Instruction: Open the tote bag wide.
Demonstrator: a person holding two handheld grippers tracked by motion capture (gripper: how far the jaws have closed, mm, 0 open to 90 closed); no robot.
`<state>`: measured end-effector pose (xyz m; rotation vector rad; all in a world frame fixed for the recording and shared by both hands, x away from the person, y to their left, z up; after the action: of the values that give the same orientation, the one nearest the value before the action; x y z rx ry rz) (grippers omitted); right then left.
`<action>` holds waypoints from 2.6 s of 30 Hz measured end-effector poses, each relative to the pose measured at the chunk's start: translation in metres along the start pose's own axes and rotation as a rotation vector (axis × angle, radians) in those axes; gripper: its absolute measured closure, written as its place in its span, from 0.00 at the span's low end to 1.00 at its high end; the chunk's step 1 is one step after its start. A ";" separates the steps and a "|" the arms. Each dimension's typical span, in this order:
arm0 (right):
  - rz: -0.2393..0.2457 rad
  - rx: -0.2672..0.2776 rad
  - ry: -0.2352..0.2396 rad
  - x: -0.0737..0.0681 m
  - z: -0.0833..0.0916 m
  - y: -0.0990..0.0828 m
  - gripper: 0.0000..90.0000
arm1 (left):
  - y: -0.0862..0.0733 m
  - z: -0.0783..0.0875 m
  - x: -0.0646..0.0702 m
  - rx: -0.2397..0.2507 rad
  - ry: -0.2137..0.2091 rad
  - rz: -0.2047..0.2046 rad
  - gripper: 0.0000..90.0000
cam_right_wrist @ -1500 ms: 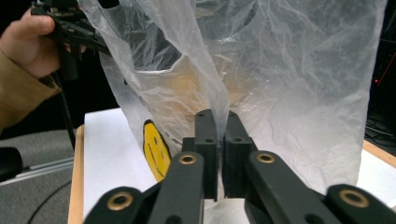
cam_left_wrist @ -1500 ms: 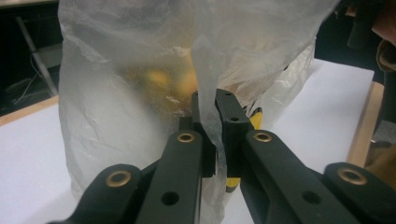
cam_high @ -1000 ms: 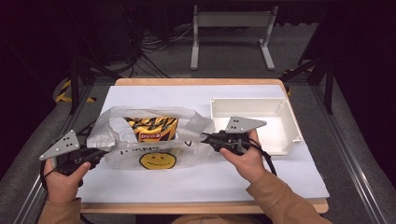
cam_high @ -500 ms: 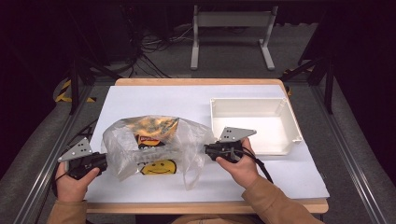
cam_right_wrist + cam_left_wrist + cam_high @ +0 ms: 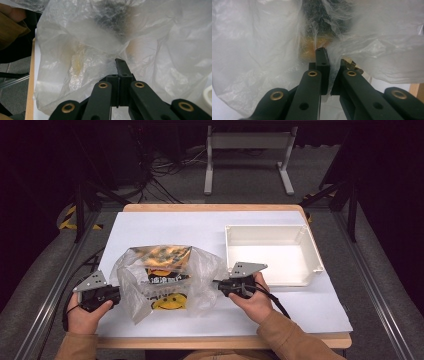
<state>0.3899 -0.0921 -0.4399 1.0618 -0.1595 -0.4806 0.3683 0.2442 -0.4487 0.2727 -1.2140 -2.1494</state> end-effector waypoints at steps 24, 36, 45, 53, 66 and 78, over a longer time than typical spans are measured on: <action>-0.002 -0.020 0.001 -0.005 0.018 -0.005 0.86 | 0.003 0.011 0.004 0.073 0.033 0.000 0.80; 0.056 0.037 0.003 -0.012 0.062 0.015 0.73 | 0.007 0.013 0.007 0.096 0.030 -0.008 0.83; 0.028 0.156 -0.008 -0.012 0.069 0.039 0.48 | 0.007 0.012 0.008 0.086 0.034 -0.010 0.83; 0.060 0.206 -0.046 -0.012 0.060 0.067 0.35 | 0.007 0.012 0.009 0.089 0.034 -0.015 0.83; 0.088 0.209 -0.077 -0.008 0.031 0.085 0.25 | 0.008 0.011 0.011 0.087 0.037 -0.031 0.83; 0.100 0.105 -0.137 0.002 0.011 0.079 0.70 | 0.008 0.011 0.011 0.092 0.032 -0.035 0.83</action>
<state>0.4120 -0.0708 -0.3661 1.1183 -0.3608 -0.4584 0.3582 0.2414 -0.4346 0.3691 -1.3014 -2.1139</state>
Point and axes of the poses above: each handheld gripper's, and its own axes: z roughly backward along the jaws, y roughly out of its top, x roughly to its right, the point moved 6 cm from there along -z, roughly forward along the jaws, and after that the axes turned 2 degrees about -x, right-handed, at the moved point
